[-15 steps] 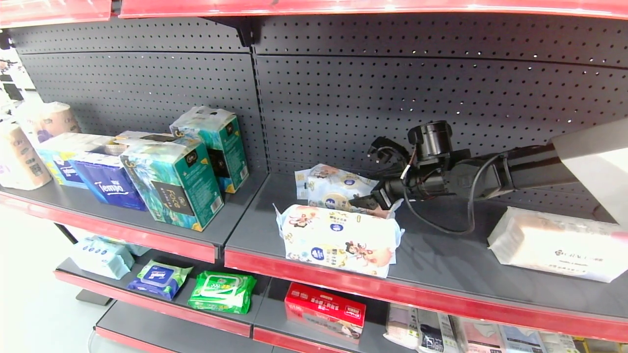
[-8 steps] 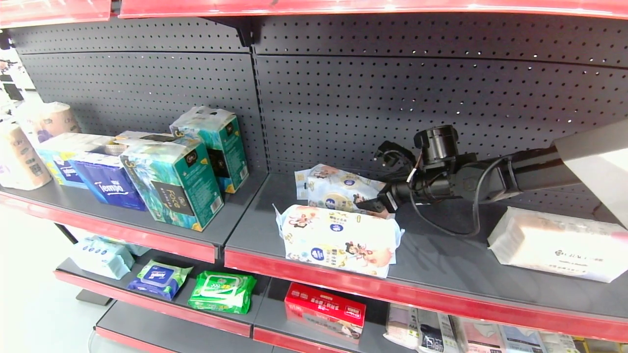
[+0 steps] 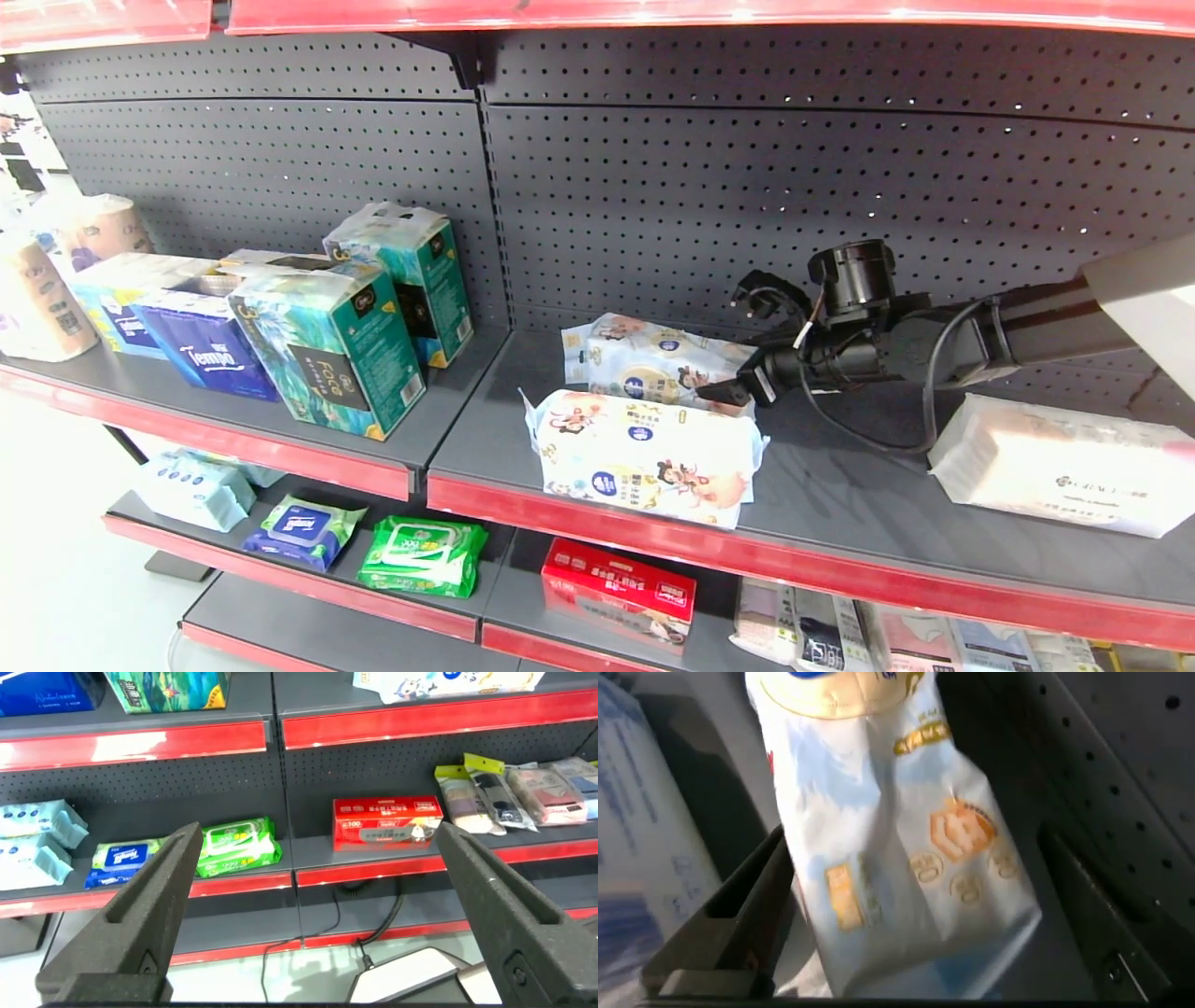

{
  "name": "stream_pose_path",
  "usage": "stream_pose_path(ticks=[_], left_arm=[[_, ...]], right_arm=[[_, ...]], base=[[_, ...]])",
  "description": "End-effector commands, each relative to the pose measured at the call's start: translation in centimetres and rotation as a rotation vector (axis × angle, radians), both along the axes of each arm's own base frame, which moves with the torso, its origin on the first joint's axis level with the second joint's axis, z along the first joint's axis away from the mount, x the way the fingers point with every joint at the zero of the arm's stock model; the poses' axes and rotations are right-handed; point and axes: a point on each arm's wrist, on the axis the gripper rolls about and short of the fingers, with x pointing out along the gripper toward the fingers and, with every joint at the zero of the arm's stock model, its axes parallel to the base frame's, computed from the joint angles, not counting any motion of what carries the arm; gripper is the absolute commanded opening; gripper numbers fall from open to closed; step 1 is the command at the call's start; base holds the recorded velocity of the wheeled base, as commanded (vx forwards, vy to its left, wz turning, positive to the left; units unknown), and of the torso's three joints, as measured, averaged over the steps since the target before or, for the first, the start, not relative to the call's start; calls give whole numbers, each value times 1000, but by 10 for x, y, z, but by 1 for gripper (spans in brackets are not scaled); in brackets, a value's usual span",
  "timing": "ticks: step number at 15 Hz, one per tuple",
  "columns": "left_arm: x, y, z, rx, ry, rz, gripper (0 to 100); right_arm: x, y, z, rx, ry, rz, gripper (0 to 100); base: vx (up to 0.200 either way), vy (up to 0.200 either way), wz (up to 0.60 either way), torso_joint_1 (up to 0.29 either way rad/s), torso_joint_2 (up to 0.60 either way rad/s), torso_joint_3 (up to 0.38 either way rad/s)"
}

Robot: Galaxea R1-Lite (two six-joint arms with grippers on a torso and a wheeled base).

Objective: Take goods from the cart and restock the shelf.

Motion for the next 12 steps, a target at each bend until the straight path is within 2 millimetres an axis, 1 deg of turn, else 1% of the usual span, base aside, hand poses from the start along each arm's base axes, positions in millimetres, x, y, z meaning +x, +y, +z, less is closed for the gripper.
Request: stream_pose_path(ticks=[1, 4, 7, 8, 12], left_arm=[[0, 0, 0, 1, 1, 0, 100], [0, 0, 0, 2, 1, 0, 100], [0, 0, 0, 4, 0, 0, 100], [0, 0, 0, 4, 0, -2, 100], [0, 0, 0, 4, 0, 0, 100]], right_arm=[[-7, -2, 0, -4, 12, 2, 100], [-11, -3, -7, -10, 38, 3, 100], [-11, -3, -6, -9, 33, 3, 100], [-10, -2, -4, -2, 8, 5, 0], [-10, 0, -5, 1, 1, 9, 0]], base=[[0, 0, 0, 0, 0, 0], [0, 0, 0, 0, 0, 0], [0, 0, 0, 0, 0, 0], [0, 0, 0, 0, 0, 0], [0, 0, 0, 0, 0, 0]])
